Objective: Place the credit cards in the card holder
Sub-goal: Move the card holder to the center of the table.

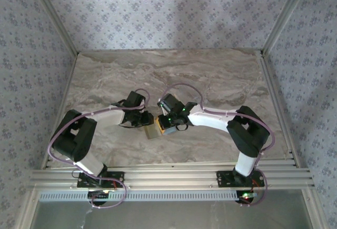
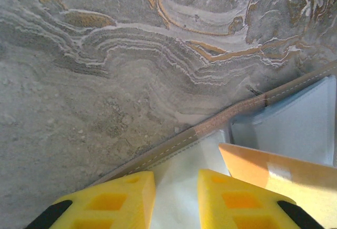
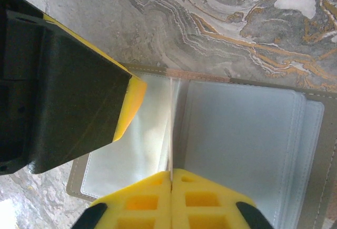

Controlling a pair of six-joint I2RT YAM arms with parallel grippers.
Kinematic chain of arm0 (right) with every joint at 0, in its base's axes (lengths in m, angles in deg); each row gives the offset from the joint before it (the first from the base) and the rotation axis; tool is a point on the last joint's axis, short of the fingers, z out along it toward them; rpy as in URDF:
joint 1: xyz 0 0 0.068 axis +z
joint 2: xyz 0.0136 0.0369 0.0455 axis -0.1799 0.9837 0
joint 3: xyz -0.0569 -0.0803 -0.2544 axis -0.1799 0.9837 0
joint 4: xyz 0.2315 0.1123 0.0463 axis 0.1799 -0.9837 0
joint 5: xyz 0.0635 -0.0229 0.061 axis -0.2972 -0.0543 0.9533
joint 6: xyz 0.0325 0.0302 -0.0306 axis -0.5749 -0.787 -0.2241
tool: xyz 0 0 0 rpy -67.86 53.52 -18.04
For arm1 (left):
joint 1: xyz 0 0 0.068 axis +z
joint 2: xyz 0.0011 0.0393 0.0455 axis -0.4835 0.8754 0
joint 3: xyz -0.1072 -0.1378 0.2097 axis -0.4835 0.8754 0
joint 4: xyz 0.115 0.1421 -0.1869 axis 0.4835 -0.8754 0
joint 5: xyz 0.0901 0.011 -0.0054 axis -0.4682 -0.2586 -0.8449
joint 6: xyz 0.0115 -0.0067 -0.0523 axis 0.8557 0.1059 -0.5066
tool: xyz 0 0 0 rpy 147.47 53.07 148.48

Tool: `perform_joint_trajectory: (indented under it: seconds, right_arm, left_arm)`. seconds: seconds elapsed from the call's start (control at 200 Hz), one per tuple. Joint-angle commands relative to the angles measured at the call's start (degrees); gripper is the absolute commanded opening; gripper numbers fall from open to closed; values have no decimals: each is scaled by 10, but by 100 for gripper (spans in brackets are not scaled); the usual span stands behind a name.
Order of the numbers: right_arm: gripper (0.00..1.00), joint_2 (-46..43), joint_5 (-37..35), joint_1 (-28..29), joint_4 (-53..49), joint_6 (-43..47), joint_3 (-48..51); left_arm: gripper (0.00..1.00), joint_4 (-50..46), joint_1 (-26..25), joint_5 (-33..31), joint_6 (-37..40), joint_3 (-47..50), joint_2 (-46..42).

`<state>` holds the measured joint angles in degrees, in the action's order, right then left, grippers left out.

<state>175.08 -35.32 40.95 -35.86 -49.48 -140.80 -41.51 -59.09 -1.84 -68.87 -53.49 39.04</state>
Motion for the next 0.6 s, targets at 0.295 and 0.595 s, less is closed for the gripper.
perform_joint_trajectory:
  seconds: [0.295,0.595]
  right_arm:
    - [0,-22,-3,-27,-5,8,36]
    - [0,-53,-39,-47,26,-57,108]
  left_arm:
    - [29,-4,-10,6,11,1,8]
    - [29,-14,-40,-17,11,-48,62]
